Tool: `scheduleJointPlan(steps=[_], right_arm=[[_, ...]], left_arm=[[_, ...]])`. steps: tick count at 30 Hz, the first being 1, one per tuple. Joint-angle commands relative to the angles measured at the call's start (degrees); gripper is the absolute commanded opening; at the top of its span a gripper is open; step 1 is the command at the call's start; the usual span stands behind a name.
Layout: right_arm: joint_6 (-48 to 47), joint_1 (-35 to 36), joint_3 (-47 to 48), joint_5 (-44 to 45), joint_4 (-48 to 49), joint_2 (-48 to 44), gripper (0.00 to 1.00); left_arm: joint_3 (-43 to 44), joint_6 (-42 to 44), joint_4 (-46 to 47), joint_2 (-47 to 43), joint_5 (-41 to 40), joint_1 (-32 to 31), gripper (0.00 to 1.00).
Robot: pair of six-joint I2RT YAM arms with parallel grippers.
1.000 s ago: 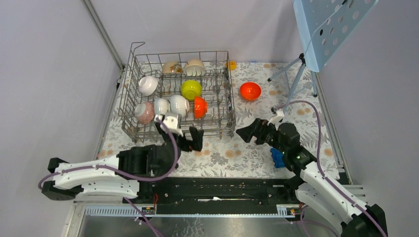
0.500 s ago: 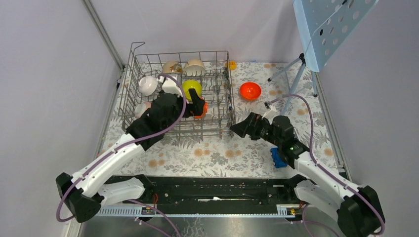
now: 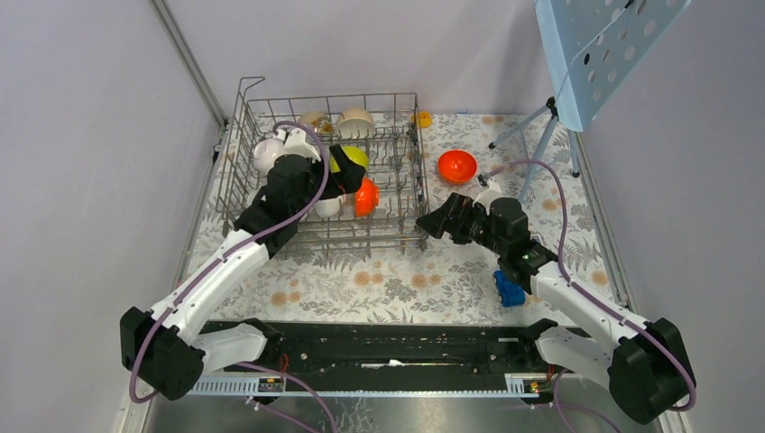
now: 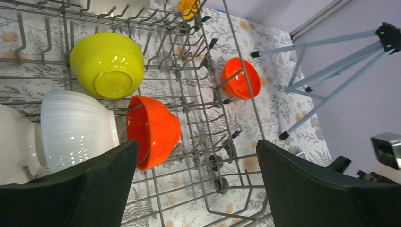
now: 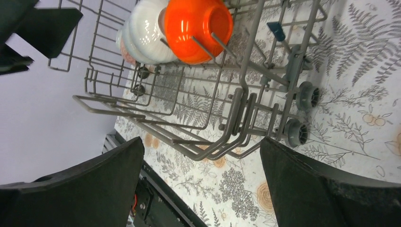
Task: Unload the bowls from the dish rack
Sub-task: Pick up the bowl from the dish rack.
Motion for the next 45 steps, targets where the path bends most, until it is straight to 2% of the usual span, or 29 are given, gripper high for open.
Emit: scheduleJointPlan(steps=[1,5,11,15,19,27,35,45], right_arm=[[0.3,0.2,-0.5,6.7,6.1,-1.6,0.99],[0.1,0.2,0.1,7.1,7.1,-0.6,0.96],[-1.0,0.2,3.1,10.2,4.4,4.1,0.88],[-0.9,0.2,4.4,8.9,4.6,7.4,0.83],[0.4,0.2,4.1,7.7,7.1,9.0,0.79],[1.3,0.2,4.3,6.5,8.0,11.1,0.74],[1.7,0.2,4.4,5.1,8.5,12.2,0.73],[1.8,0.1,4.1,4.0,8.9,13.0,0.70]], left_arm=[[-3.4,2.6,8.9,0.3,-0.4,1.1,0.99],[-2.3,1.8,9.5,4.4,0.8,2.9,0.99],[2.0,-0.5,6.4,12.4,7.4,5.3,0.99],[2.4,-0.5,7.8,15.9,13.1,6.8,0.98],[2.8,-1.0,9.0,17.9,16.1,7.7,0.93],[2.1,-2.2,12.5,21.2,20.2,8.9,0.77],[1.3,-2.7,13.6,23.8,22.6,9.1,0.73],[0.2,-3.8,16.3,25.5,26.4,9.6,0.60]])
